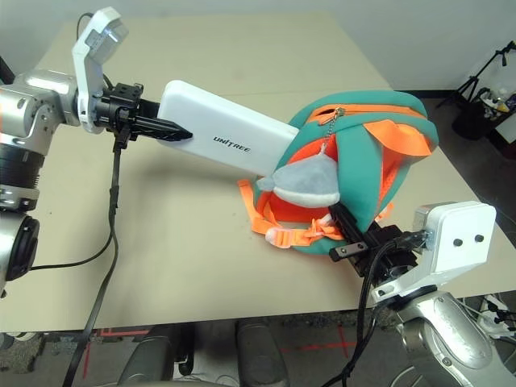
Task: Put the pencil case into the backpack and zip it.
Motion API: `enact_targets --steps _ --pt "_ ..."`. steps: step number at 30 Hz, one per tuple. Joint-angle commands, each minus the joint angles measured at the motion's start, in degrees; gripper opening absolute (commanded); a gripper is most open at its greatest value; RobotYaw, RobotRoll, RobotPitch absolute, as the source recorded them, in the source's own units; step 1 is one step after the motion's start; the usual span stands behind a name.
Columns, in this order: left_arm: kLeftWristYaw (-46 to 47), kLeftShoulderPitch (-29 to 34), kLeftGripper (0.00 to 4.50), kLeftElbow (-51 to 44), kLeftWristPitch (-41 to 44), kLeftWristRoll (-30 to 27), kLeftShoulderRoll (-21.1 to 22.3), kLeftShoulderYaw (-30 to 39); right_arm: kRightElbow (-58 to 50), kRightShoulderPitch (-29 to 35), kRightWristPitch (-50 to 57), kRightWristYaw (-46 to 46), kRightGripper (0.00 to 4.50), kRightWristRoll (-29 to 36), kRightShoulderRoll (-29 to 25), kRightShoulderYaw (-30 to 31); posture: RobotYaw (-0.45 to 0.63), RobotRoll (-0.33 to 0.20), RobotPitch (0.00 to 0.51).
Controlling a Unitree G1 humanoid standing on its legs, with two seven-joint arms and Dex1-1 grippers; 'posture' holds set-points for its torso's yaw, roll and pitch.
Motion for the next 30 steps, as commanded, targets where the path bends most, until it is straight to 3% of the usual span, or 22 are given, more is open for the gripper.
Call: enact_targets --steps 1,21,30 --pt "-0.4 -1.3 1.38 1.9 -2.6 1.5 -2.2 -1.0 0.1 -0.4 1.0 0.5 0.21 -0.6 0.7 0.9 -0.23 0.0 0.143" --pt "5.2 -5.4 1.38 15.3 -15.8 8.9 -13.5 -0.2 1.0 -3.9 2.4 1.5 0.21 -3.0 2.8 3.8 -0.23 0.0 0.148" --pt "6.0 -10.9 1.36 18.4 -16.3 7.6 -12.4 3.7 2.2 -5.5 2.9 2.7 0.21 -3.8 3.0 4.4 -0.21 0.0 0.147"
